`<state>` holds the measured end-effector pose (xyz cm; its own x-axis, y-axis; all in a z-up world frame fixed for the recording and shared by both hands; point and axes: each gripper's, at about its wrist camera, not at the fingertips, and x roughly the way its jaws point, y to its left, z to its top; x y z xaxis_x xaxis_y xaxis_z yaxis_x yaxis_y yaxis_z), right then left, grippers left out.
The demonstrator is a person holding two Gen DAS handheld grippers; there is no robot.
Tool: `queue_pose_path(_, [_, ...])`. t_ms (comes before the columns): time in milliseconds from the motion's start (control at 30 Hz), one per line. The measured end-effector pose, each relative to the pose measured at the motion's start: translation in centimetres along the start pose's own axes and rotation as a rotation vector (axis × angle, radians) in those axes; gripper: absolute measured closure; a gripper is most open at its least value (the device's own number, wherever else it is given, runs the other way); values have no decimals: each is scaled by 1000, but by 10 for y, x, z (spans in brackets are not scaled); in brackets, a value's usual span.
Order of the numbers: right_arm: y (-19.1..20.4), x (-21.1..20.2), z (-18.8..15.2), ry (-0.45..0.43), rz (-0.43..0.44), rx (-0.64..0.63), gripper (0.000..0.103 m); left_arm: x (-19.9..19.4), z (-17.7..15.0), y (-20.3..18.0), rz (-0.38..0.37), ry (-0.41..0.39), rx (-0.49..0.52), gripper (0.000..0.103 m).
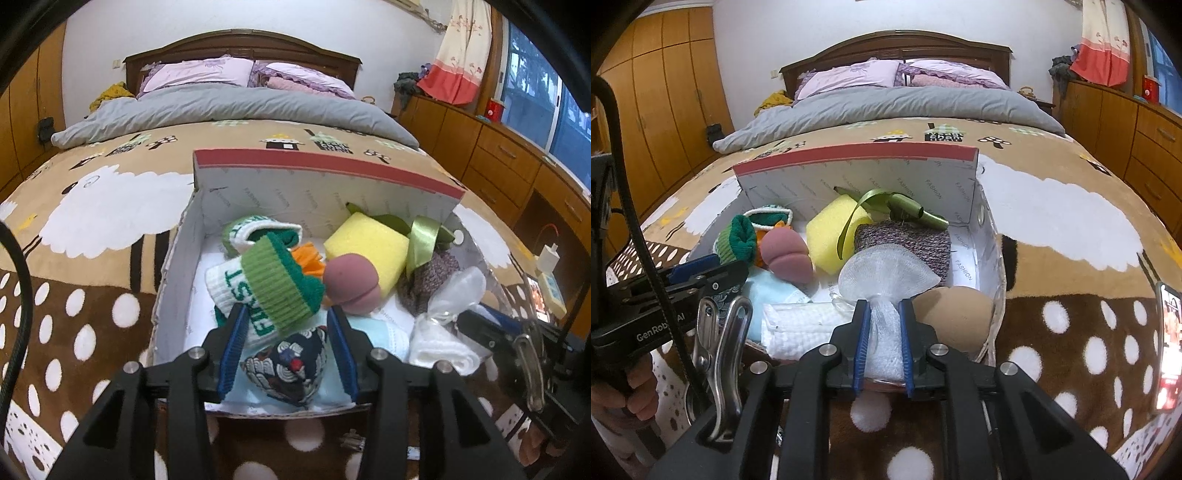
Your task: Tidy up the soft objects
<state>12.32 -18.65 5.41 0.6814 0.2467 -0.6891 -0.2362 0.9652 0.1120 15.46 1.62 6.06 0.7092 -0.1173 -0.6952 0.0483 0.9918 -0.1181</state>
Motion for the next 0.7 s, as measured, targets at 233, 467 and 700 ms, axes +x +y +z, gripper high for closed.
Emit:
queue_pose_path(233, [3, -4, -1, -6, 11, -1, 74, -3, 0, 1, -13, 12, -20, 42])
queue_pose_path(467, [8, -19, 3, -41, 27, -8, 53, -19, 1, -1, -5, -12, -26, 27])
queue_pose_path(700, [16, -44, 7, -97, 20, -19, 42, -48, 1, -4, -14, -56, -29, 16])
